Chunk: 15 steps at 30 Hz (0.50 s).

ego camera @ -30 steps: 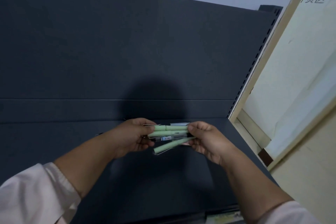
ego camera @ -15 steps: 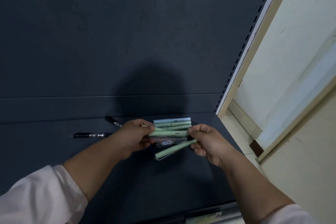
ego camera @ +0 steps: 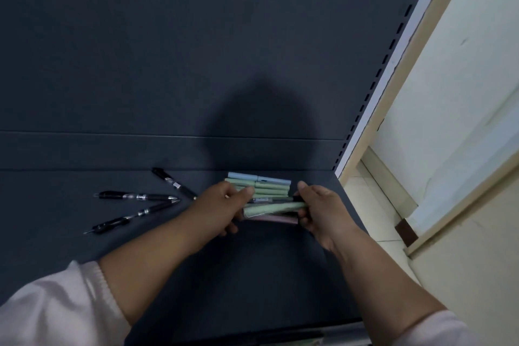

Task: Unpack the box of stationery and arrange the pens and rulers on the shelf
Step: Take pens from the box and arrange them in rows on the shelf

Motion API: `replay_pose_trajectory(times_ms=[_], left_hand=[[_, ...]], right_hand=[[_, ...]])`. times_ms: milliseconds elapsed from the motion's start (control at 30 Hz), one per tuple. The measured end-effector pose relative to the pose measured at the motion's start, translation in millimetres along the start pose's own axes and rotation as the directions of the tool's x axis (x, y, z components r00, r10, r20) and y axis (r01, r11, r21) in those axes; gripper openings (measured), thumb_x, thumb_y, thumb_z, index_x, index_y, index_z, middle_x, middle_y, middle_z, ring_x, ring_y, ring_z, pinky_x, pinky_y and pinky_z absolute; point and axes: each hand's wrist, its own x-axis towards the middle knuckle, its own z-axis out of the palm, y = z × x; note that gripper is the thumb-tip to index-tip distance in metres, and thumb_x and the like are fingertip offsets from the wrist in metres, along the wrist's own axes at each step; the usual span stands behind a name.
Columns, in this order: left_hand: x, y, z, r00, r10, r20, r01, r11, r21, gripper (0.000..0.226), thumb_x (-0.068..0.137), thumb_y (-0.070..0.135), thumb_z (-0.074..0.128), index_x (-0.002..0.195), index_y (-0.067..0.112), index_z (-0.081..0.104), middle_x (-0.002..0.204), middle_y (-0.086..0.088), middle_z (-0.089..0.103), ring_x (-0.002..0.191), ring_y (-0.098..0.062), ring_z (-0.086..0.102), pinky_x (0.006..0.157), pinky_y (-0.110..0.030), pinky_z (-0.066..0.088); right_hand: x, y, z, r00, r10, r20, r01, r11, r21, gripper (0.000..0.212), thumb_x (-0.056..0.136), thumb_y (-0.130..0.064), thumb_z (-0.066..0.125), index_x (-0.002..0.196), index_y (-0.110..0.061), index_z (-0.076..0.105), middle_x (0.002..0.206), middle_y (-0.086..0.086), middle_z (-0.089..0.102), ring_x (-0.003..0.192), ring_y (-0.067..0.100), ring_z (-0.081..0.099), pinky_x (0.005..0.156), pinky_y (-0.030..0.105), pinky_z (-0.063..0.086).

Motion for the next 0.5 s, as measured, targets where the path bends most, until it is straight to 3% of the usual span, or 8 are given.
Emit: replay_pose_trajectory(times_ms=[100, 233, 367, 433, 500], left_hand=[[-2.8, 1.7, 1.1, 0.997, -0.072, 0.038, 0.077, 0.985, -0.152, 0.019, 0.087, 0.021, 0.068, 0.092, 0.011, 0.053, 0.064, -0.005, 0.059, 0.052, -0.016, 0.058, 0.044, -0.021, 0.043], [0.0, 1.5, -3.0, 0.996, -0.088, -0.016, 0.084, 0.983, -0.165, 0.022, 0.084, 0.011, 0.07, 0.098, 0.011, 0.053, 0.075, -0.01, 0.061, 0.054, -0.017, 0.057, 0.047, -0.022, 0.045], [5.4, -9.8, -3.8, 0.999, -0.015, -0.046, 0.016, 1.0, 0.017, 0.021, 0.081, 0.006, 0.071, 0.092, 0.009, 0.054, 0.073, -0.008, 0.059, 0.057, -0.015, 0.055, 0.052, -0.023, 0.045], [7.4, -19.4, -3.5, 0.997, 0.062, -0.051, -0.053, 0.986, 0.157, 0.021, 0.078, 0.007, 0.074, 0.084, 0.015, 0.055, 0.074, -0.002, 0.059, 0.061, -0.012, 0.054, 0.058, -0.022, 0.045], [8.7, -28.3, -4.7, 0.984, 0.167, -0.058, -0.13, 0.907, 0.401, 0.022, 0.077, 0.014, 0.075, 0.082, 0.021, 0.055, 0.079, 0.005, 0.06, 0.07, -0.009, 0.056, 0.063, -0.019, 0.044]], right_hand=[[2.2, -1.8, 2.8, 0.999, -0.015, 0.048, 0.016, 1.0, -0.018, 0.025, 0.096, -0.03, 0.055, 0.084, -0.009, 0.057, 0.059, 0.003, 0.047, 0.046, 0.009, 0.043, 0.044, 0.022, 0.038], [5.6, -5.5, 2.1, 0.995, -0.092, -0.025, 0.09, 0.993, -0.072, 0.023, 0.094, -0.027, 0.06, 0.084, -0.006, 0.058, 0.067, 0.008, 0.056, 0.052, 0.013, 0.053, 0.049, 0.026, 0.045], [13.2, -11.4, -13.9, 0.961, -0.137, -0.242, 0.132, 0.991, -0.037, 0.024, 0.092, -0.026, 0.062, 0.074, -0.012, 0.054, 0.066, 0.008, 0.058, 0.055, 0.014, 0.052, 0.049, 0.026, 0.04], [14.6, -11.9, -20.9, 0.96, -0.099, -0.263, 0.12, 0.991, 0.066, 0.027, 0.093, -0.025, 0.061, 0.07, -0.016, 0.049, 0.064, 0.006, 0.055, 0.052, 0.012, 0.05, 0.045, 0.023, 0.038], [14.7, -10.8, -22.1, 0.966, -0.067, -0.25, 0.1, 0.988, 0.121, 0.027, 0.093, -0.024, 0.061, 0.07, -0.017, 0.048, 0.063, 0.004, 0.054, 0.052, 0.011, 0.049, 0.045, 0.022, 0.039]])
